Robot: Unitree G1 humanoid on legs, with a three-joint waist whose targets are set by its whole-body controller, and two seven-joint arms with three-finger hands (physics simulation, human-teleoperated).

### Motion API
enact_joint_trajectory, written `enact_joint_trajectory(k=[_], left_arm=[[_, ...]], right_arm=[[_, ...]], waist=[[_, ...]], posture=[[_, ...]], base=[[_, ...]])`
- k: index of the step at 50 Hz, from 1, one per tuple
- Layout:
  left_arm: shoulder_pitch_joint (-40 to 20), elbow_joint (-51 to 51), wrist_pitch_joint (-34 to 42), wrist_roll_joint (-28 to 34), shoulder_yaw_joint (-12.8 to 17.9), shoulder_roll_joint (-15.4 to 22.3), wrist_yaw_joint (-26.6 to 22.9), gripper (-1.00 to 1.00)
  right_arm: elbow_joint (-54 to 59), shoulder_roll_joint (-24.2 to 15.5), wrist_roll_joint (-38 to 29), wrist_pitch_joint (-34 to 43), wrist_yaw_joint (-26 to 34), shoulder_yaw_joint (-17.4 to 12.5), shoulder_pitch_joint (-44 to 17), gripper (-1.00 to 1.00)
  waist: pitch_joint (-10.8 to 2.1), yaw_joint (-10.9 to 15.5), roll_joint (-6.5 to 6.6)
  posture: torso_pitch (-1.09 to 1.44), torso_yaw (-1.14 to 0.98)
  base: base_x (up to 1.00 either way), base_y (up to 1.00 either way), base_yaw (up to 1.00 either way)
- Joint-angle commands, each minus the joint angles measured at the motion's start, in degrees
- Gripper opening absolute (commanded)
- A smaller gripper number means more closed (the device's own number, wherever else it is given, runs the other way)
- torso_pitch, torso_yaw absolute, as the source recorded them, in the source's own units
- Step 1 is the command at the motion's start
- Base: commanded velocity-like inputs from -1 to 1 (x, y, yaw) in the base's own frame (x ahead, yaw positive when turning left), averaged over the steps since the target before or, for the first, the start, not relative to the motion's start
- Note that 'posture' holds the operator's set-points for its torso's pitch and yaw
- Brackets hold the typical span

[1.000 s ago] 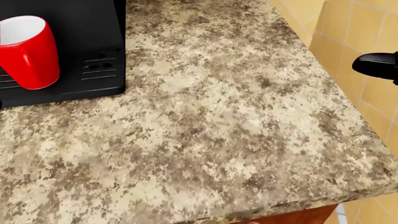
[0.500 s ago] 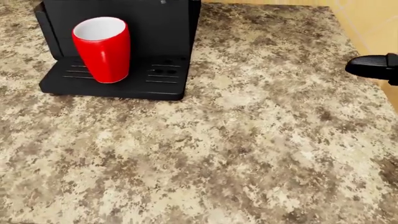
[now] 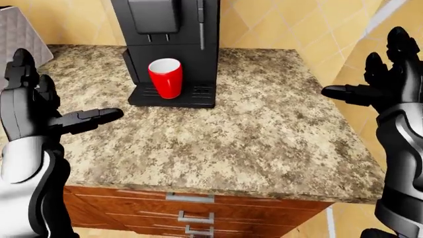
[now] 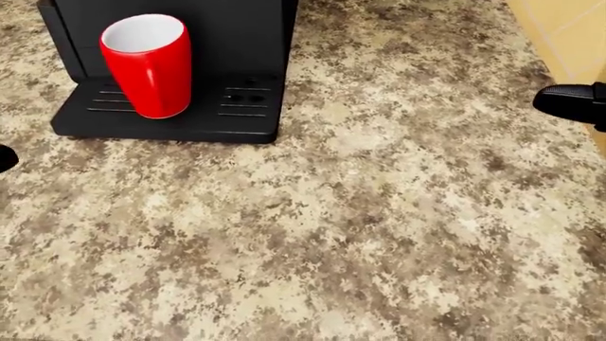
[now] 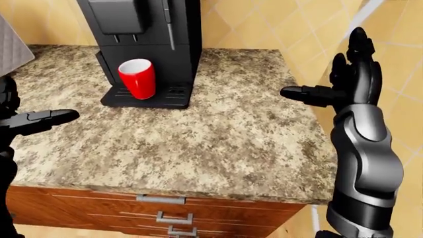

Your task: Pick the mug from under the coffee machine dispenser and place it on the counter.

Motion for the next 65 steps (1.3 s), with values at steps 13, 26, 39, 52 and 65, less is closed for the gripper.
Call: enact_joint_trajectory(k=[13, 26, 39, 52, 65], left_arm=[[-6.89, -0.41, 1.62, 2.9, -8.33, -5.56, 9.77, 1.0], [-12.2, -0.09, 3.67, 9.51, -14.76, -11.8, 12.5, 1.0], [-17.04, 9.57, -0.79, 12.07, -19.03, -17.79, 18.39, 1.0], [-20.12, 21.42, -5.56, 16.85, -22.59, -21.13, 23.42, 1.0], [-22.26, 25.49, -7.67, 15.96, -22.85, -22.63, 25.53, 1.0]], right_arm=[[-2.13, -1.04, 0.4, -0.82, 0.06, -0.55, -1.15, 1.0], [-2.5, -1.55, 1.09, -0.08, 0.0, -0.91, -1.14, 1.0], [-2.43, -1.64, 1.39, 0.09, -0.33, -1.01, -1.53, 1.0], [-2.1, -2.46, 2.37, 0.26, -0.87, -1.23, -2.14, 1.0], [-2.43, -2.79, 3.04, 0.58, -1.04, -1.55, -1.77, 1.0]], waist=[[-1.53, 0.18, -0.66], [-1.7, 0.22, -1.26], [-1.81, 0.37, -1.75], [-2.08, 0.34, -2.3], [-2.08, 0.39, -2.52]], posture=[[0.0, 0.0], [0.0, 0.0], [0.0, 0.0], [0.0, 0.0], [0.0, 0.0]], base=[[0.0, 0.0, 0.0], [0.0, 0.0, 0.0], [0.0, 0.0, 0.0], [0.0, 0.0, 0.0], [0.0, 0.0, 0.0]])
